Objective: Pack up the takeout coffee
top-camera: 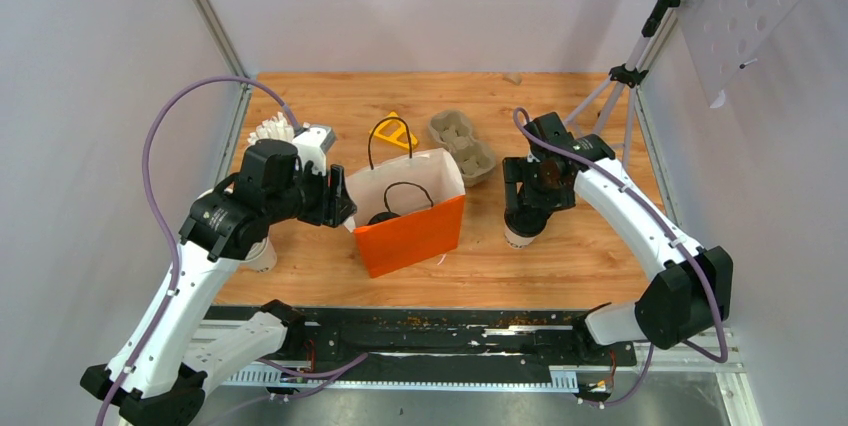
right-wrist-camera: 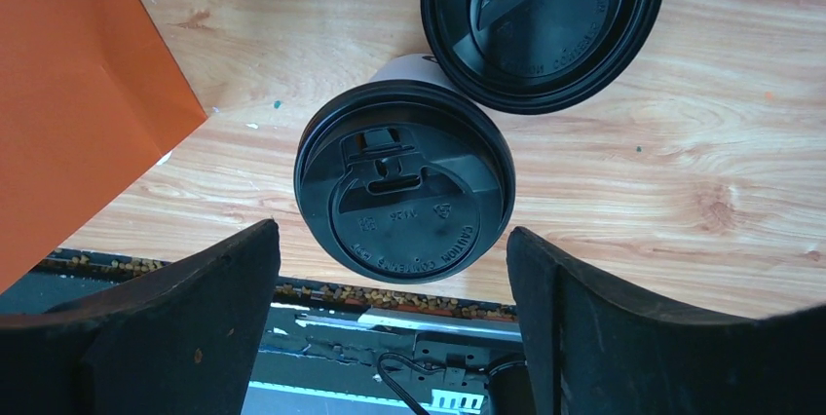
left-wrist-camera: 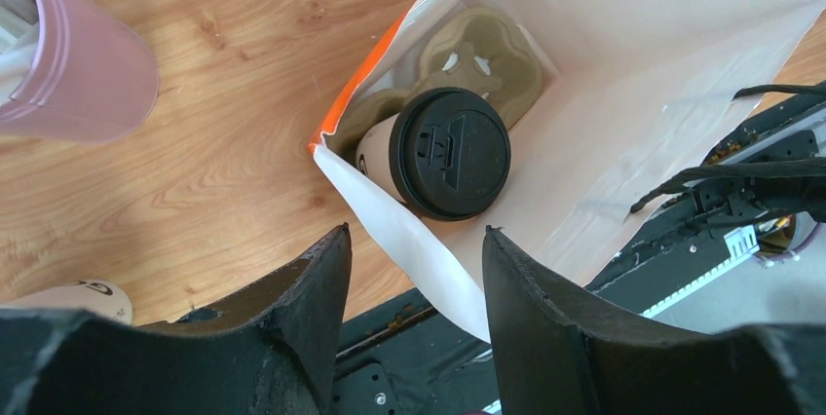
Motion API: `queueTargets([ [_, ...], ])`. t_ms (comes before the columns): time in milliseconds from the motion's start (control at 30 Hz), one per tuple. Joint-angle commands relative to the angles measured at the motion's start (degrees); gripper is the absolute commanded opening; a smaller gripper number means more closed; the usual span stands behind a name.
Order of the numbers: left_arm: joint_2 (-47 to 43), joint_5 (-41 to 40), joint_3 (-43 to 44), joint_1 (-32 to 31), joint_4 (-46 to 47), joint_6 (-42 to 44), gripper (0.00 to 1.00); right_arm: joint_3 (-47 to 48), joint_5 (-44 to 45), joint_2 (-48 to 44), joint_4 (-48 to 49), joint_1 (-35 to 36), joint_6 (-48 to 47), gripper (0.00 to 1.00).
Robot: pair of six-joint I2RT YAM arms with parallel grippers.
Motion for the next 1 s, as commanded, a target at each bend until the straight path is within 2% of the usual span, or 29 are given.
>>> queueTargets([
  [0, -0.6, -1.0, 2.2, -0.1, 0.0, 1.0, 0.6, 0.6, -1.3, 0.2, 0.1, -0.6, -2.2, 0.84],
  [267, -0.7, -1.1, 2.3, -0.1, 0.1, 1.1, 0.6, 0.3, -4.2, 2.2, -0.5, -1.6, -3.3, 0.81],
  [767, -1.0, -1.0, 2.2, -0.1, -0.1, 1.2, 0.6, -1.8, -3.3, 2.9, -0.5, -1.6, -4.3, 0.79],
  [967, -1.3, -0.9, 2.1, -0.1, -0.1, 1.2, 0.6, -1.6, -2.7, 3.0, -0.9, -1.6, -4.5, 0.82],
])
